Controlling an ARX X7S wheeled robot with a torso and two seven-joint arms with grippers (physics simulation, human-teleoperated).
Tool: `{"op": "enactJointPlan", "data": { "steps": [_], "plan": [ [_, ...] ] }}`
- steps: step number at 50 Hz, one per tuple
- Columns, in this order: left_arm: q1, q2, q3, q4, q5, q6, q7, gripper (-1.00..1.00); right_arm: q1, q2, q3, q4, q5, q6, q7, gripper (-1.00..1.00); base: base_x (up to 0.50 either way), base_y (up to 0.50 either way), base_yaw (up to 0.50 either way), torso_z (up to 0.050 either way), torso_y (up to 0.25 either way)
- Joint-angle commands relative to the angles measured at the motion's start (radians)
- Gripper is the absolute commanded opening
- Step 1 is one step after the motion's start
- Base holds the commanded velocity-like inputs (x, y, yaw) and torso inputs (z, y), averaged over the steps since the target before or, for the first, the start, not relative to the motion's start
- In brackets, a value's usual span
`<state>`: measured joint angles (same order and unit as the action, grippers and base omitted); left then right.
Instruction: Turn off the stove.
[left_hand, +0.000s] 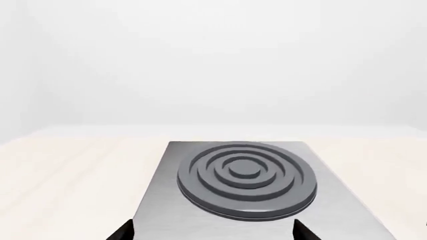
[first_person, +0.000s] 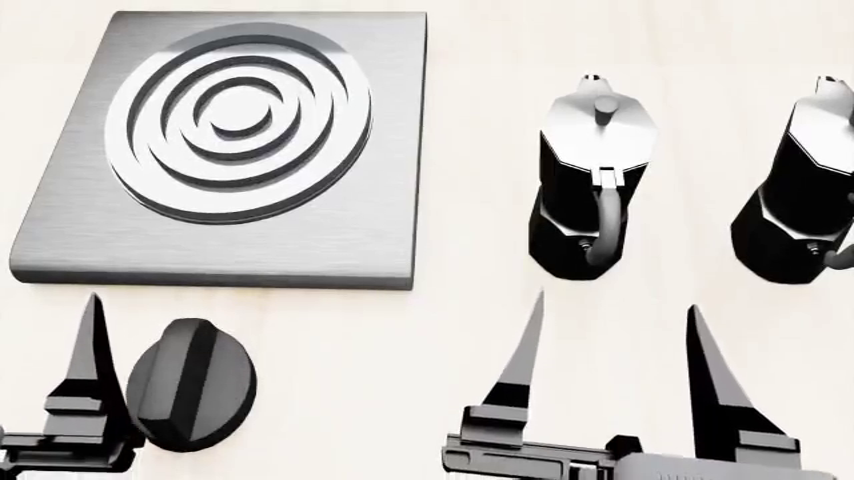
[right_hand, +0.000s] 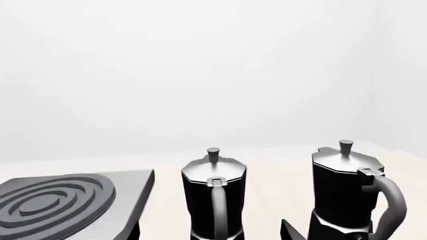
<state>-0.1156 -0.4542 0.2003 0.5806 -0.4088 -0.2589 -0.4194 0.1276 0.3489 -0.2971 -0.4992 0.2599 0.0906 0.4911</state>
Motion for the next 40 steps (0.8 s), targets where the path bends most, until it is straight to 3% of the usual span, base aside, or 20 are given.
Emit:
{"op": "enactJointPlan", "data": {
  "steps": [1,40],
  "plan": [
    [-0.026,0.017,-0.020,0.013,0.003,-0.010,0.017,1.00,0.030,-0.013,0.022,0.000,-0.008,0.008,-0.023,1.00,0.00,0.00,0.00,0.000,0.000],
    [-0.089,-0.013,-0.041,0.140,-0.048,-0.101,-0.035,1.00,0.106,0.016,0.035,-0.128,0.035,0.105,-0.001,1.00,0.00,0.00,0.00,0.000,0.000]
  ]
}}
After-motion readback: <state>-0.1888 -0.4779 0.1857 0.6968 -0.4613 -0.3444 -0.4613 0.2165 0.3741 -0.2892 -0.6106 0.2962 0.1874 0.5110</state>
